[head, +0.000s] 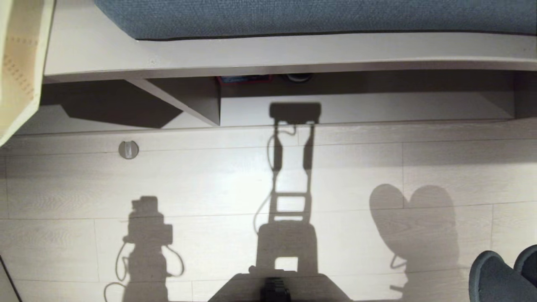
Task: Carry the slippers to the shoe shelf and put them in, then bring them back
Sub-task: Place the slippers on the floor
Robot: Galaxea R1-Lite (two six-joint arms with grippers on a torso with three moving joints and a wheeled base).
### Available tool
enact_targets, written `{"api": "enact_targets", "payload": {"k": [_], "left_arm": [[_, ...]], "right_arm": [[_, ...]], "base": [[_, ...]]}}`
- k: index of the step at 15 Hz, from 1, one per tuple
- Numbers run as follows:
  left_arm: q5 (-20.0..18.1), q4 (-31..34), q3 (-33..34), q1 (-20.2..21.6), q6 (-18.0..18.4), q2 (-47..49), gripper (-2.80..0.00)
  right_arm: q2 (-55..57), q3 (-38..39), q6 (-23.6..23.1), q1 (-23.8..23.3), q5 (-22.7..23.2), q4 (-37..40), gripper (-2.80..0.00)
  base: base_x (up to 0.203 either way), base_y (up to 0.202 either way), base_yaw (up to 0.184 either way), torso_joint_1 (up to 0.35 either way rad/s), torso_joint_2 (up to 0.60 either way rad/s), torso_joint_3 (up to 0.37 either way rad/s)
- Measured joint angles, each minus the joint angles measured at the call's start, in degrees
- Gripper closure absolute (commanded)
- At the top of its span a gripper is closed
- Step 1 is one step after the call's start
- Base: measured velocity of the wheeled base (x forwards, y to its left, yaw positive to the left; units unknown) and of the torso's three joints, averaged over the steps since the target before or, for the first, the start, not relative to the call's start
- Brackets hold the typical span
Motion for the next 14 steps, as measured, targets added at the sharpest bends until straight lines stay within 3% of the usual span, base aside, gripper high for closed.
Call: {"api": "enact_targets", "payload": {"k": [14], "left_arm": [[-0.03,0.02,0.0,0.0,0.0,-0.02,0.0]], "right_arm": [[0.02,0.0,0.0,0.04,0.0,0.02,0.0]], "base": [[0.0,0.0,0.0,0.003,0.0,0.202]]}}
